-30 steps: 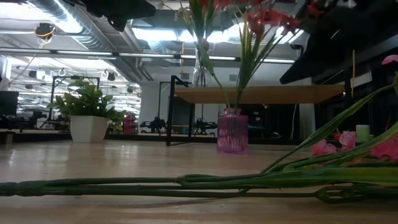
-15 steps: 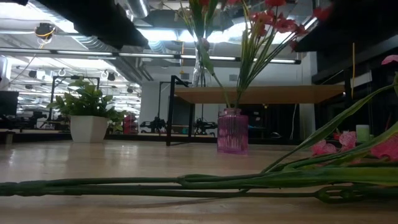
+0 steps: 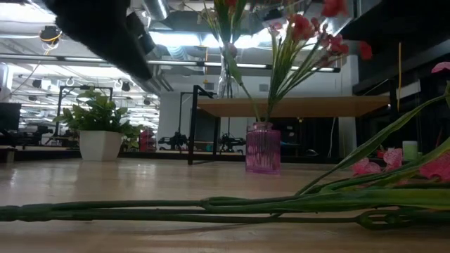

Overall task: Pick and place flowers into a vace then onto a shelf
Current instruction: Put the pink flowers into the purple vase

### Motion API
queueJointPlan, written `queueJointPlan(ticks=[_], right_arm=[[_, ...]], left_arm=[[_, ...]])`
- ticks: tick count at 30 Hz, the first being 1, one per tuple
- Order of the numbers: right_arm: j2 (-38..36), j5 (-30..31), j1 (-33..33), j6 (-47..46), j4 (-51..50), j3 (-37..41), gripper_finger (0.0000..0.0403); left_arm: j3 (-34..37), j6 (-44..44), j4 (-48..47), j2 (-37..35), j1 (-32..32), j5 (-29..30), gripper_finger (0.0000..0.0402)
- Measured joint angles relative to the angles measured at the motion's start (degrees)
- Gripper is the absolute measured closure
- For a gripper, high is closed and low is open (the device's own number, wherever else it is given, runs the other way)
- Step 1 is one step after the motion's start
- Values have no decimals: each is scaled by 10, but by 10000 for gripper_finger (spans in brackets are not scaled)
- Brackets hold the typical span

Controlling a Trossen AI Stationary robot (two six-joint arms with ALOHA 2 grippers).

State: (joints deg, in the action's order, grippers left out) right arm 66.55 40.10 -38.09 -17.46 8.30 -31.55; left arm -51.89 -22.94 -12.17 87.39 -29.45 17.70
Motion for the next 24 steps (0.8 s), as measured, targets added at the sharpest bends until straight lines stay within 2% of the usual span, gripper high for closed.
queueJointPlan(ticks=[8,19,24], right_arm=[[39,-1,0,-2,33,0,397],[42,-2,0,28,46,0,393],[42,-2,0,39,53,0,392]], left_arm=[[-136,-58,-149,100,-29,-41,401],[-290,-55,-210,209,-69,-28,399],[-320,-54,-212,251,-68,-31,401]])
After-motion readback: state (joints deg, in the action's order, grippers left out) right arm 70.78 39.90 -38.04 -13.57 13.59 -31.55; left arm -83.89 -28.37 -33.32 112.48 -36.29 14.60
